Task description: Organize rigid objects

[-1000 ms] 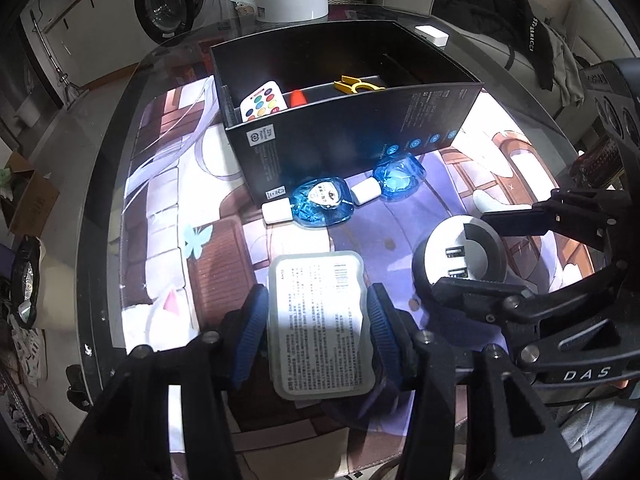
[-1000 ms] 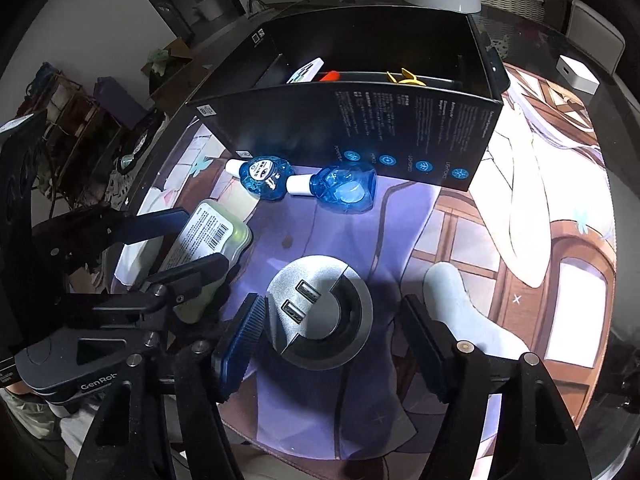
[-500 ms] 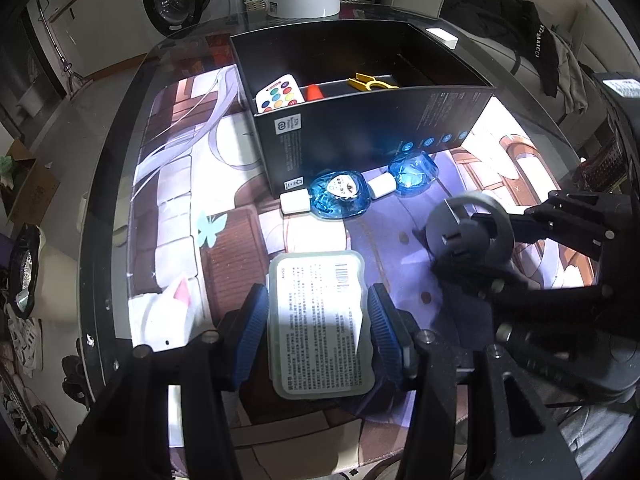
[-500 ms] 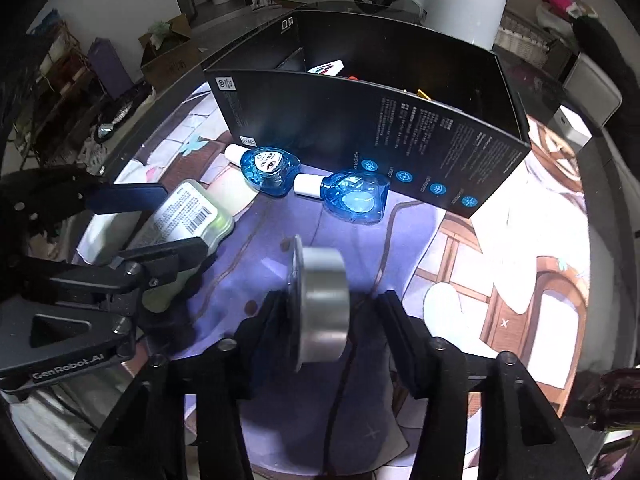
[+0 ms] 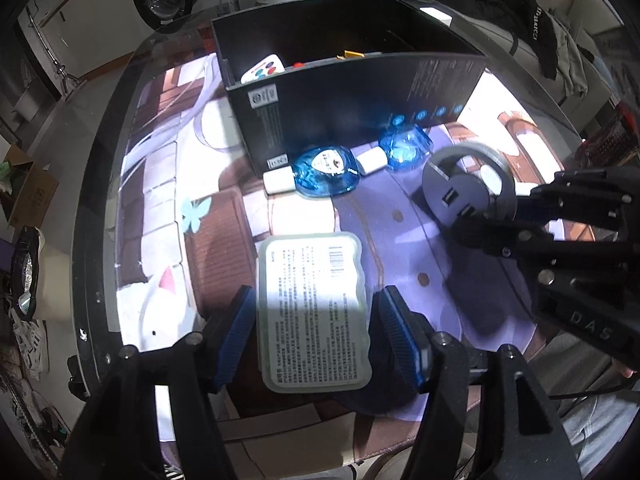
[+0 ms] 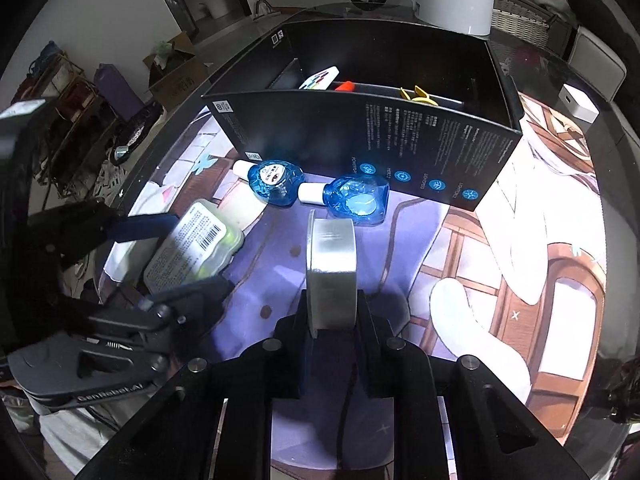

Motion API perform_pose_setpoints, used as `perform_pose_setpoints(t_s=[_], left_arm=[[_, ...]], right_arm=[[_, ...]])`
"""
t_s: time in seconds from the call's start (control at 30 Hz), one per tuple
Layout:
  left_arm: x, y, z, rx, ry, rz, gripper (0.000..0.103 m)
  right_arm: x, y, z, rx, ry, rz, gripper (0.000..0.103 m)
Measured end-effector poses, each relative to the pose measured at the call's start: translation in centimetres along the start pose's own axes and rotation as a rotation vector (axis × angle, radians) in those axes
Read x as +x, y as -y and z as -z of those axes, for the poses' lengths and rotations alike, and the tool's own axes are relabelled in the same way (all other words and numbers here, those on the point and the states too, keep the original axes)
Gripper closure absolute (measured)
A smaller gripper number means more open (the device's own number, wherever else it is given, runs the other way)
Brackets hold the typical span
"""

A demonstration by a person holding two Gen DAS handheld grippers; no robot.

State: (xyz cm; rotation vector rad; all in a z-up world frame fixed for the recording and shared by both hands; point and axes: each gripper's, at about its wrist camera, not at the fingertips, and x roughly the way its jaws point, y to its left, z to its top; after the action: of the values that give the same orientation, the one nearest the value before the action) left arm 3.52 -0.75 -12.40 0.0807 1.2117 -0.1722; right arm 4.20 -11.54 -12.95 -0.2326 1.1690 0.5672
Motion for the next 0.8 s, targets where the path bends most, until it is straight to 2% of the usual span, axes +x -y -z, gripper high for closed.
perform_pose_setpoints(t_s=[0.07,0.17,0.37,0.63,0.7,0.8], left_arm=[[0.1,0.0,0.0,-0.003,0.001,-0.002,0.039],[-0.1,-0.1,0.0,-0.005,0.009,0.001,0.048],[-0.5,-0.2,-0.4,-0.017,0.038,0.009,0.049],[-5.2,-0.1,-1.3,-0.024,0.227,0.033,0.049],[-6.1,0.1,-1.6,0.001,0.268,0.025,0.049],[-7.8,0.9,-1.5,0.044,0.37,-0.007,0.049]], right_arm=[[-0.2,0.2,0.0,0.002,0.003,-0.004,0.086],[-0.5,0.2,0.1,0.001,0.008,-0.004,0.086],[-1.0,0.0,0.0,-0.008,0.028,-0.002,0.086],[-4.1,0.1,0.3,-0.006,0.161,-0.004,0.086],[-5.1,0.3,0.2,0.005,0.206,-0.007,0.086],[-6.8,0.3,0.2,0.011,0.287,-0.018,0.086]])
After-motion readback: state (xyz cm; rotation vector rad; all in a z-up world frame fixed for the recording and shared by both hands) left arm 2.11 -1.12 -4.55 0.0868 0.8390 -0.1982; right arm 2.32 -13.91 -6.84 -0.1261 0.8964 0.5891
